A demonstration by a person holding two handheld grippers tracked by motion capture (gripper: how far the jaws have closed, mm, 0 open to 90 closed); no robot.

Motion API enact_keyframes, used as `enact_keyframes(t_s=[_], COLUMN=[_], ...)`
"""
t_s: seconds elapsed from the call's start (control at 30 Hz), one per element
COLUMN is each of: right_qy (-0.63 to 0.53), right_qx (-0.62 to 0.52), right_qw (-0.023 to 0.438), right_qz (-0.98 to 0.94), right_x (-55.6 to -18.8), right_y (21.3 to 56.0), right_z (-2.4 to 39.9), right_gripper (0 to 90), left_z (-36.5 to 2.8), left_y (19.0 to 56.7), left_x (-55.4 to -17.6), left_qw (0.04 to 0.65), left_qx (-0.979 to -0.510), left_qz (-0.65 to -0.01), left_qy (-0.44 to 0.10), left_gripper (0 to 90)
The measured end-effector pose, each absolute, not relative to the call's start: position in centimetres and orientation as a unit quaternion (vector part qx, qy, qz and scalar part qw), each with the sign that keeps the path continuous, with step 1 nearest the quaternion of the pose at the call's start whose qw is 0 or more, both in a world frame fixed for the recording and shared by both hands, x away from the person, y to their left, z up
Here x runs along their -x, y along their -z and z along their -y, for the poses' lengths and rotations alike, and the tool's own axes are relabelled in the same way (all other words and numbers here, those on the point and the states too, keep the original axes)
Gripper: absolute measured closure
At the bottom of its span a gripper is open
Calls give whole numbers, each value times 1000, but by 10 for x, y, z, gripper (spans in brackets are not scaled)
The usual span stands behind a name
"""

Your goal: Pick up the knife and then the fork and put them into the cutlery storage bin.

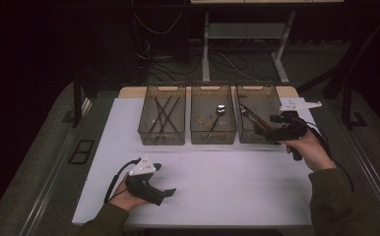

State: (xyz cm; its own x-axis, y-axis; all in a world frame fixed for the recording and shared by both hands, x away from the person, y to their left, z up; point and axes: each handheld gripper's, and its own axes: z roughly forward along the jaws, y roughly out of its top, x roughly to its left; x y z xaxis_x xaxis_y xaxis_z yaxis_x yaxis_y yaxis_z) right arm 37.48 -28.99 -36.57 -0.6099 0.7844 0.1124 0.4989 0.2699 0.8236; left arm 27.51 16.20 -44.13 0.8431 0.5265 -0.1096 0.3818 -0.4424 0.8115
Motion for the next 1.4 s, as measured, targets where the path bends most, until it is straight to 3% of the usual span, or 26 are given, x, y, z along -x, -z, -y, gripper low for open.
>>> enact_keyframes(t_s=[0.83, 1.4], right_qy=[-445, -450], right_qx=[-371, -368], right_qw=[159, 157], right_qz=[-800, -798], right_x=[-281, -251], right_y=[424, 444], right_z=[289, 298], right_gripper=[125, 126], left_z=[-162, -163], left_y=[440, 439], left_x=[-274, -275], left_qw=[454, 450], left_qx=[-844, -847], left_qz=[-272, -268], left_qy=[-88, -91], left_gripper=[0, 0])
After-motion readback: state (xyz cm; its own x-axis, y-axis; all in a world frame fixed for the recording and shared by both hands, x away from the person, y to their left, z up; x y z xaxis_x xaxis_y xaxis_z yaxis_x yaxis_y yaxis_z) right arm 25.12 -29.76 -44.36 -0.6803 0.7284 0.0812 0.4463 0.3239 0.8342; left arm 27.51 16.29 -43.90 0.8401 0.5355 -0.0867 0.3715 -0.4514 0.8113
